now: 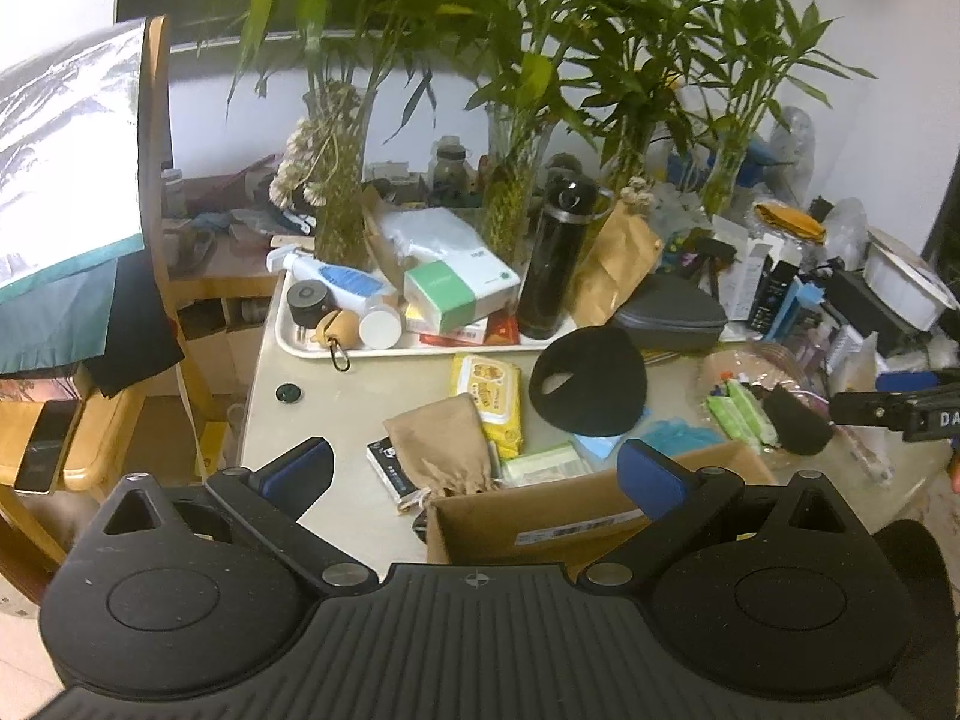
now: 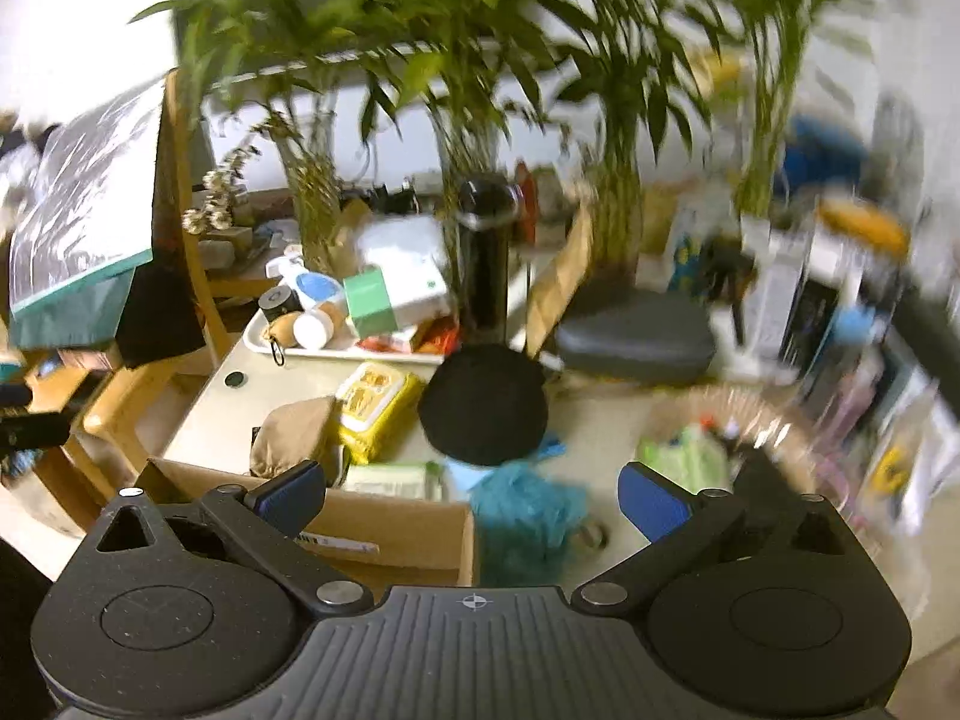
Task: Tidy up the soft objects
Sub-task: 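Lower the right gripper onto the blue mesh sponge and close it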
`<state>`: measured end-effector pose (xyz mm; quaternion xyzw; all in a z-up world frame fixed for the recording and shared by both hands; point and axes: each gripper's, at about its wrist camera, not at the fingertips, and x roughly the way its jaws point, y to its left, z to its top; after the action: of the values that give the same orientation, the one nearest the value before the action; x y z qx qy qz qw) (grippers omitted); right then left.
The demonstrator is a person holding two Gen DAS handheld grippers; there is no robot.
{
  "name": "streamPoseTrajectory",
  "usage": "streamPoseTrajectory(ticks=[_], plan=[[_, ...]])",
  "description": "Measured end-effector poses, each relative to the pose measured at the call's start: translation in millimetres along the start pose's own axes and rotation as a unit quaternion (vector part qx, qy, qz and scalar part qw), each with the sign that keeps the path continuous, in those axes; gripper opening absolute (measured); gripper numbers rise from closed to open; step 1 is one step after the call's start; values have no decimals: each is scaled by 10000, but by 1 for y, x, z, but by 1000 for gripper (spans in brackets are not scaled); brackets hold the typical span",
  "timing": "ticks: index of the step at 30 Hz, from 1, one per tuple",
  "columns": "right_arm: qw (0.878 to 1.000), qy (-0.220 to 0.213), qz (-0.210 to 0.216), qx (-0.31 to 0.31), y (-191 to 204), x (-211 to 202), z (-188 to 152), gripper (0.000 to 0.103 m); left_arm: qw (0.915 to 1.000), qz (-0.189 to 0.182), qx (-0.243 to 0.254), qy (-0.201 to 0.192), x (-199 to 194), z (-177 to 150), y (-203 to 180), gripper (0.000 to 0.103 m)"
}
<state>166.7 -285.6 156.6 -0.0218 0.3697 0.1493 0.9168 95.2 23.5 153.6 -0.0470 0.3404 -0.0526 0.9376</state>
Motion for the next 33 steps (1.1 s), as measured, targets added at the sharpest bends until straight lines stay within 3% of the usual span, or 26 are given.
streamPoseTrajectory(ticks=[6,13,24,30,33], plan=[[9994,224,-151,222,-32,34,-6,103,9999,-107,-69,57,22,0,16,103],[9992,189,193,279,-54,72,-7,103,9997,-118,-188,117,57,9,32,103],[9968,14,377,698,-74,139,-8,103,9990,-233,-359,120,108,17,48,103],[9929,227,451,1077,-94,170,-19,103,9981,-190,-568,136,116,19,57,103],[9869,552,587,1398,-102,188,-28,103,9985,-54,-522,160,121,15,59,103]])
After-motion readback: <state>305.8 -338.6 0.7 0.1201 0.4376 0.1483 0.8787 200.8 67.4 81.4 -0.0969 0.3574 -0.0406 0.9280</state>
